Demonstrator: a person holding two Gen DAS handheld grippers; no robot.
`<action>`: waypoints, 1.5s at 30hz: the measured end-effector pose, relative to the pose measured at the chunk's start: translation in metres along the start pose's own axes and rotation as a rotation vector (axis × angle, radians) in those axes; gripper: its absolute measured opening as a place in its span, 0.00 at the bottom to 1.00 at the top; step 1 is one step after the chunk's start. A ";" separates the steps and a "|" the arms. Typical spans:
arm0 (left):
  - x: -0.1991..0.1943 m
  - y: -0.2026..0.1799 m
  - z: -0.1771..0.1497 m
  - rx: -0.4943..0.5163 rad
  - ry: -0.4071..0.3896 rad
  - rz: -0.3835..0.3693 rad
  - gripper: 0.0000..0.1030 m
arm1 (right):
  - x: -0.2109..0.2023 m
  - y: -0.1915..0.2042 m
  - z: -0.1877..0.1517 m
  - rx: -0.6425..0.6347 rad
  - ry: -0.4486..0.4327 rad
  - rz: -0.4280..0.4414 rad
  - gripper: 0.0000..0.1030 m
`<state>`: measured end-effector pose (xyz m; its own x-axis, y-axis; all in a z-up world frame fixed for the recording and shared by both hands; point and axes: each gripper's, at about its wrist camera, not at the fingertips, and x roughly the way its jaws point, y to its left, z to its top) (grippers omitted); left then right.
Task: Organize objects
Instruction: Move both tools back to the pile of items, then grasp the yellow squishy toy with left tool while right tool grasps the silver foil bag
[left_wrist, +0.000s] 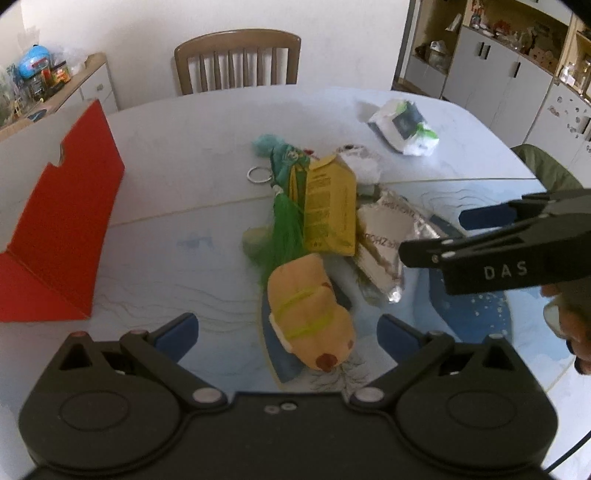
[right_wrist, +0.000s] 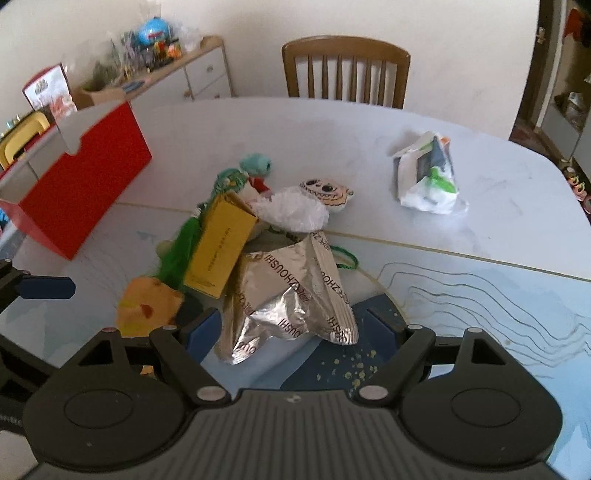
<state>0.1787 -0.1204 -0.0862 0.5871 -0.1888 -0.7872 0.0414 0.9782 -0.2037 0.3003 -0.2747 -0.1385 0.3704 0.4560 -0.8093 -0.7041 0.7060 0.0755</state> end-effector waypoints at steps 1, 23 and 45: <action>0.002 0.000 0.000 0.002 0.002 0.005 1.00 | 0.003 0.001 0.001 -0.012 0.002 0.004 0.82; 0.025 -0.001 0.002 -0.011 0.035 -0.014 0.67 | 0.045 0.010 0.008 -0.084 0.047 0.019 0.78; 0.005 0.022 0.000 -0.129 0.056 -0.070 0.48 | 0.000 0.017 -0.015 0.023 0.050 -0.020 0.53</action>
<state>0.1824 -0.0994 -0.0942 0.5401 -0.2646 -0.7989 -0.0254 0.9437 -0.3298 0.2795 -0.2710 -0.1457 0.3533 0.4144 -0.8387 -0.6822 0.7276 0.0721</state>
